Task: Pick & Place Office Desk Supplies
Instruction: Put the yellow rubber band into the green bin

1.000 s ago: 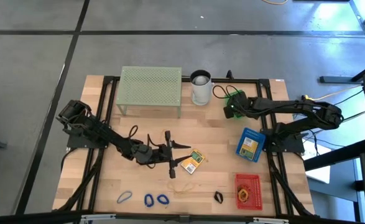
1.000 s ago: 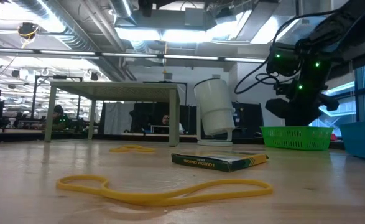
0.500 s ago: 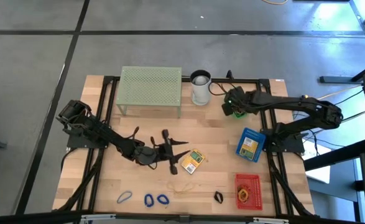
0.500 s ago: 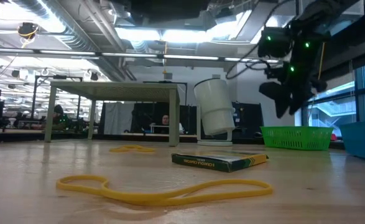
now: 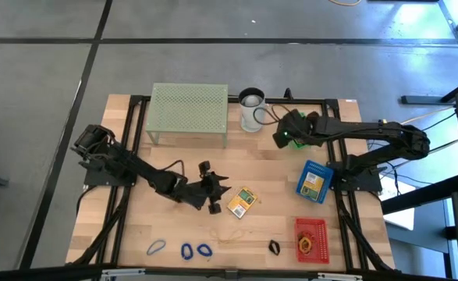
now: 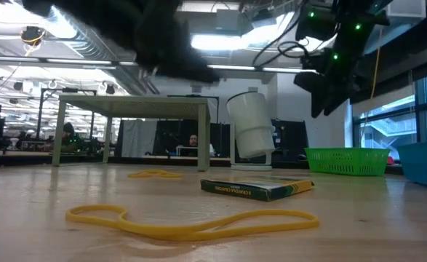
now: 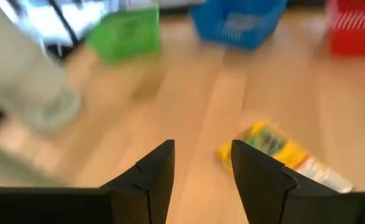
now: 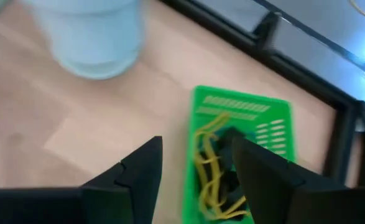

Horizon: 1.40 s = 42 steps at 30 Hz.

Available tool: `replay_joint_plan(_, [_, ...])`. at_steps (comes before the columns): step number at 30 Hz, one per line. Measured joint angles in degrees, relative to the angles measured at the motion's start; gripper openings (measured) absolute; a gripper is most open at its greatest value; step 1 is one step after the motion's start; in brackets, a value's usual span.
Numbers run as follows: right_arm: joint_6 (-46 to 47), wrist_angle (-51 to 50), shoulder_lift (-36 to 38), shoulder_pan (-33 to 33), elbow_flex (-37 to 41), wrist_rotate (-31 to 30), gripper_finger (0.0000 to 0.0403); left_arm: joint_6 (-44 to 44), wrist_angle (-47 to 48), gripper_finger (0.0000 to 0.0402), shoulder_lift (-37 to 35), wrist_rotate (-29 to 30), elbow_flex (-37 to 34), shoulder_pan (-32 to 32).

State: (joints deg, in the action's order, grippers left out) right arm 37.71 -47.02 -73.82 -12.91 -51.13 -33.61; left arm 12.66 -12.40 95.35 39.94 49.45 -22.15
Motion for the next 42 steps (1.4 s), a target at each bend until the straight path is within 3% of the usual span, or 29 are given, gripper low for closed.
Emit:
replay_joint_plan(11, [7.4, 0.8, 0.0, 14.0, 0.0, 0.1, 0.0177, 23.2, 24.6, 0.0153, 0.9, 3.5, -0.3, 6.0])
replay_joint_plan(20, [9.9, 4.8, 0.0, 22.4, 0.0, 0.2, 0.0175, 36.2, 26.4, 0.0153, 4.5, 5.0, -3.2, 12.0])
replay_joint_plan(28, [9.9, 5.9, 0.0, 24.9, 0.0, 0.0, 0.0175, 39.3, 26.0, 0.0153, 7.9, -0.9, -3.1, 16.0])
replay_joint_plan(37, [9.9, 6.3, 0.0, 25.1, 0.0, 0.0, 0.0175, 39.5, 25.4, 0.0151, 10.5, -0.1, -2.9, 16.8])
replay_joint_plan(42, [9.8, 6.3, 0.0, 25.1, 0.0, 0.0, 0.0175, 39.2, 25.7, 0.0134, 10.0, -3.6, -2.7, 17.0])
